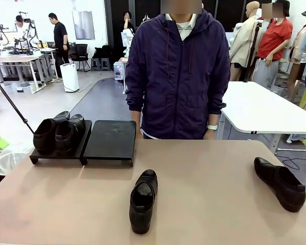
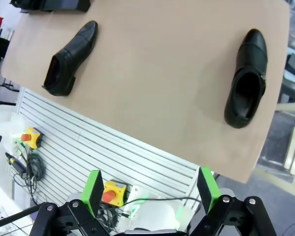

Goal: Organize the shoes by placing them on the stand.
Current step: Place the Shoe from the middle of the table onto the Shoes Stand.

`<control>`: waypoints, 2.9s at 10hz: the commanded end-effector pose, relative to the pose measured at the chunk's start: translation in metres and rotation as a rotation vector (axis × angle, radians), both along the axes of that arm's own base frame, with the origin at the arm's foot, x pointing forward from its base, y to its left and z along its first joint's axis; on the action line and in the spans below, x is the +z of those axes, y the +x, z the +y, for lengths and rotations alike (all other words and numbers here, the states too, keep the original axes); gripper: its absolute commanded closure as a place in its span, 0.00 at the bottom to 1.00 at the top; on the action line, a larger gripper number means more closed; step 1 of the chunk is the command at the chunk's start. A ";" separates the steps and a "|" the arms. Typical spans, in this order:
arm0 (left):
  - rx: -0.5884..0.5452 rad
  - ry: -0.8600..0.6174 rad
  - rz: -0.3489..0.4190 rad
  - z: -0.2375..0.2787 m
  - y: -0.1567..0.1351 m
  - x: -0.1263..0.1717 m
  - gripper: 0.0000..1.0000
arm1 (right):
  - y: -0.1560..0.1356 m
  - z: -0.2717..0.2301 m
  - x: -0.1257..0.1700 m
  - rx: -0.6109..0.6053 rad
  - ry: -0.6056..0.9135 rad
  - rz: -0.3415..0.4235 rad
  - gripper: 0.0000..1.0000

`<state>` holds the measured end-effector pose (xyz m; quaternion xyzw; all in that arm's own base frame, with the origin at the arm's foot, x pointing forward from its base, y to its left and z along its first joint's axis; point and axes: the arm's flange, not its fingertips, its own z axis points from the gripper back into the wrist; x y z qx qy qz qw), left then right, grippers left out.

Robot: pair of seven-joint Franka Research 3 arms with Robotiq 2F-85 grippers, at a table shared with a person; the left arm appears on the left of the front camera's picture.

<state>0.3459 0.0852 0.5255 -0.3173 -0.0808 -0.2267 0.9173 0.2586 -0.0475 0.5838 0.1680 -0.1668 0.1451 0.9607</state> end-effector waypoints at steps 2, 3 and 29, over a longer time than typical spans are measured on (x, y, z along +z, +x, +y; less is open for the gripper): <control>0.164 0.057 0.248 -0.145 0.043 0.040 0.00 | 0.000 -0.002 0.001 0.005 0.013 0.004 0.00; 0.012 0.152 0.285 -0.220 0.058 0.040 0.00 | 0.000 -0.002 0.001 0.005 0.013 0.004 0.00; 0.200 0.519 0.135 -0.493 0.035 -0.169 1.00 | 0.000 -0.002 0.001 0.005 0.013 0.004 0.00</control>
